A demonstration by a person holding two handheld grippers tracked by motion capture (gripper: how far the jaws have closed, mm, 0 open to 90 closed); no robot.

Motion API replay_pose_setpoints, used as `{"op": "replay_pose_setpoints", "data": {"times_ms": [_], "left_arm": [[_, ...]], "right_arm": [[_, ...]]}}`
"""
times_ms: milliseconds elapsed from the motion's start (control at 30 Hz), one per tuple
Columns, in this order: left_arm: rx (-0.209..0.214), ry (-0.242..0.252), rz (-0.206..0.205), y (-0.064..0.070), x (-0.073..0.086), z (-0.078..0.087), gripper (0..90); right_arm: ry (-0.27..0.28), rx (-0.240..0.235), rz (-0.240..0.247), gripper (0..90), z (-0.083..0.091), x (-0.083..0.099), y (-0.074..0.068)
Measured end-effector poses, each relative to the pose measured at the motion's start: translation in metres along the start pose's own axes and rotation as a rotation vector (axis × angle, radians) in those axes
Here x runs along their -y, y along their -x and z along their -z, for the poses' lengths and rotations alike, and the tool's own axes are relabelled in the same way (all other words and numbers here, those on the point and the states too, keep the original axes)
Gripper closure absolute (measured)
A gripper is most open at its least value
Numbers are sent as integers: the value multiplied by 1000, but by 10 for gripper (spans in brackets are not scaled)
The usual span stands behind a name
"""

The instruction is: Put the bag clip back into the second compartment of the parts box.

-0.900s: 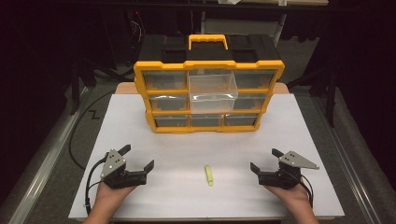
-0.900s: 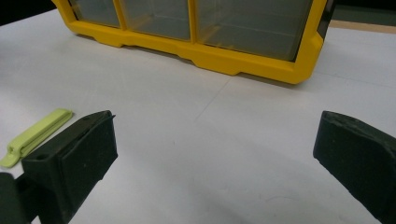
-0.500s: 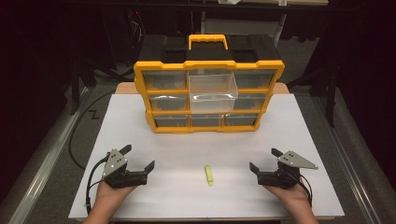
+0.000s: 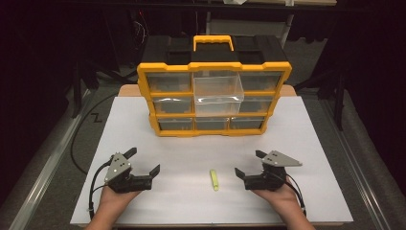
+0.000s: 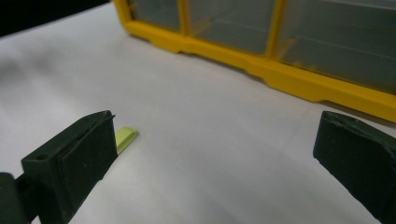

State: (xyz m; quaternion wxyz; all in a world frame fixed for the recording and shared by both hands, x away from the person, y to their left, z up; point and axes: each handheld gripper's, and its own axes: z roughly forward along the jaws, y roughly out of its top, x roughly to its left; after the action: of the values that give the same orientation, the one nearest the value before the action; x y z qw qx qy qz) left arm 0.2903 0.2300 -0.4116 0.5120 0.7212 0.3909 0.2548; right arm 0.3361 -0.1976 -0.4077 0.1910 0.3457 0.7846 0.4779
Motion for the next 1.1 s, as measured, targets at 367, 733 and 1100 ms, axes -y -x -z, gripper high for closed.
{"op": "replay_pose_setpoints", "data": {"times_ms": [367,733,1100], "left_arm": [[9,25,-2,14,-8,-2,4],[4,5,-16,4,2,-2,4],[15,1,-14,4,2,-1,4]], "right_arm": [[-56,-90,-1,206,-30,-12,-25],[-171,-225,115,900,-37,-2,-66],[-258,-263,204,900,-44,4,-82]]}}
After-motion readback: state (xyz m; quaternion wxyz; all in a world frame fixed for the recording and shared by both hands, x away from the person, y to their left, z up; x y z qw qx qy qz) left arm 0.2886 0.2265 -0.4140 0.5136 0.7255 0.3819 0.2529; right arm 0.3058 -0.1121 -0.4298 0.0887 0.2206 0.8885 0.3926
